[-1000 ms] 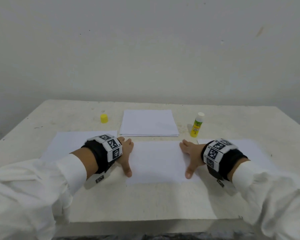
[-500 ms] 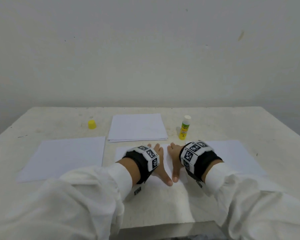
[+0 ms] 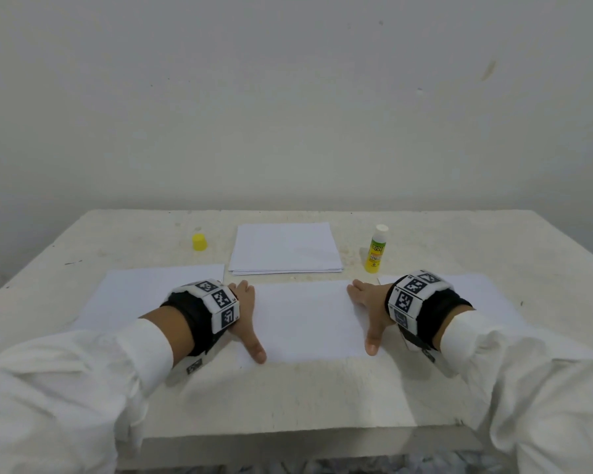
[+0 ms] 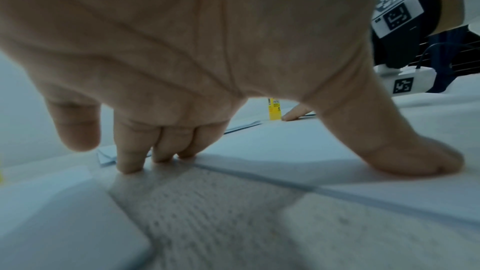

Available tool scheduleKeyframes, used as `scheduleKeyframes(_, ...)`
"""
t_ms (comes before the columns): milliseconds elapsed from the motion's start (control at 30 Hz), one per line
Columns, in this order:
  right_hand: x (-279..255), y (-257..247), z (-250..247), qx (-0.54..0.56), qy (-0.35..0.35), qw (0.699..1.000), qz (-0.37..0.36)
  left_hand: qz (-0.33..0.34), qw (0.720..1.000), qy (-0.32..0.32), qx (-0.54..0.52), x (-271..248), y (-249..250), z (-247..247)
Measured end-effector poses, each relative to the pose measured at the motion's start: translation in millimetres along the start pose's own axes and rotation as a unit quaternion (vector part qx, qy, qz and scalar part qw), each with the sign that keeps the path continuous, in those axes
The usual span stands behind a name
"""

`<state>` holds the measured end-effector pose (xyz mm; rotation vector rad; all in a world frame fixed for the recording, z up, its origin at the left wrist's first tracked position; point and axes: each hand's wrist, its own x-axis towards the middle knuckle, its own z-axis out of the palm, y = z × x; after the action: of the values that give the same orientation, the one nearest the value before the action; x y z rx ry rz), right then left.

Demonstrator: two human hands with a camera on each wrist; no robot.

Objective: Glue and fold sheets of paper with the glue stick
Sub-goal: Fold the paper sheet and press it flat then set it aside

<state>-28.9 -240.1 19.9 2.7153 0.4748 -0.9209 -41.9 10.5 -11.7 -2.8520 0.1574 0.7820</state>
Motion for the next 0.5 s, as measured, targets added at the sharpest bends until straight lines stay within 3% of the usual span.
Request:
scheduleKeyframes(267, -0.6, -4.7, -1.9, -0.026, -0.024, 0.999, 0.017, 0.024, 0.999, 0.014, -0.035, -7.0, -1.1, -2.7)
scheduleKeyframes(500, -4.3, -6.6, -0.7, -0.014, -0.029, 0.999, 0.010, 0.013, 0.982, 0.036, -0.184, -14.2, -8.0, 3.3)
